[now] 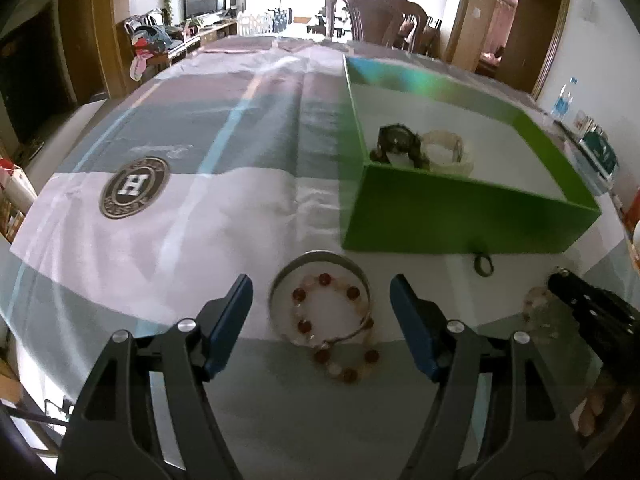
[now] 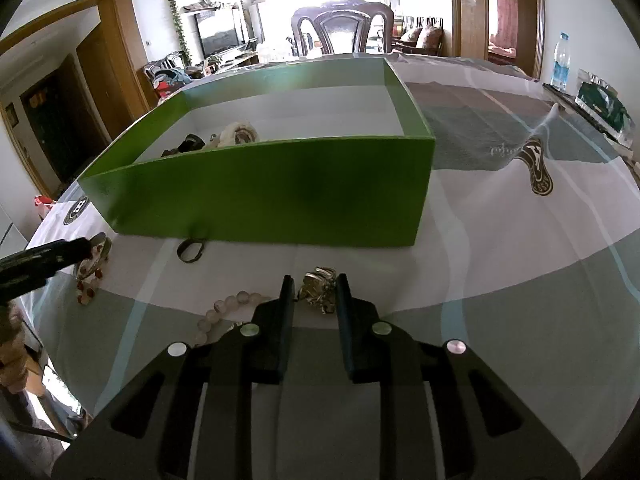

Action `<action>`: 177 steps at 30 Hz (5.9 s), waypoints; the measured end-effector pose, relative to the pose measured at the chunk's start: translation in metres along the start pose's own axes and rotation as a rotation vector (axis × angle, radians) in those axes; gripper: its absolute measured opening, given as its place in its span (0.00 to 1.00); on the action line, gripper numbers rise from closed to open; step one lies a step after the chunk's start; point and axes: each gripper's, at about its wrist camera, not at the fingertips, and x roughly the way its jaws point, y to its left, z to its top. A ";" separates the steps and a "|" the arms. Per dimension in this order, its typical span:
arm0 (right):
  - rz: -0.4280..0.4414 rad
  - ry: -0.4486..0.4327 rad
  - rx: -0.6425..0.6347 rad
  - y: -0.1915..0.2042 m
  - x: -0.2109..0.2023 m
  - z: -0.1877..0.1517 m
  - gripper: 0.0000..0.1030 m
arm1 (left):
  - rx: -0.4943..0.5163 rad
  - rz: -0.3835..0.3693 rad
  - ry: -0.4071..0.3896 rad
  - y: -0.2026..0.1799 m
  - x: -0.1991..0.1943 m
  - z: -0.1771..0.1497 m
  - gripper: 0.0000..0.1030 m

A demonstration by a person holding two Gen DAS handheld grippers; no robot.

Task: Organize jewelry

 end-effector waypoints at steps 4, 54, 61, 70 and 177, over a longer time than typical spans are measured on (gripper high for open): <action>0.002 0.003 -0.006 0.000 -0.001 -0.003 0.20 | 0.006 0.055 0.030 -0.003 0.017 0.001 0.62; 0.006 -0.003 -0.023 0.005 0.004 0.002 0.31 | 0.183 -0.076 0.025 -0.083 -0.002 -0.020 0.57; -0.008 -0.003 -0.031 0.004 0.002 -0.002 0.16 | 0.181 -0.079 0.036 -0.084 0.004 -0.021 0.57; -0.039 -0.031 -0.017 -0.005 -0.008 -0.002 0.16 | 0.181 -0.076 0.040 -0.086 0.007 -0.022 0.57; -0.026 0.015 -0.080 0.012 -0.012 -0.017 0.33 | 0.203 -0.069 0.017 -0.066 0.002 -0.038 0.66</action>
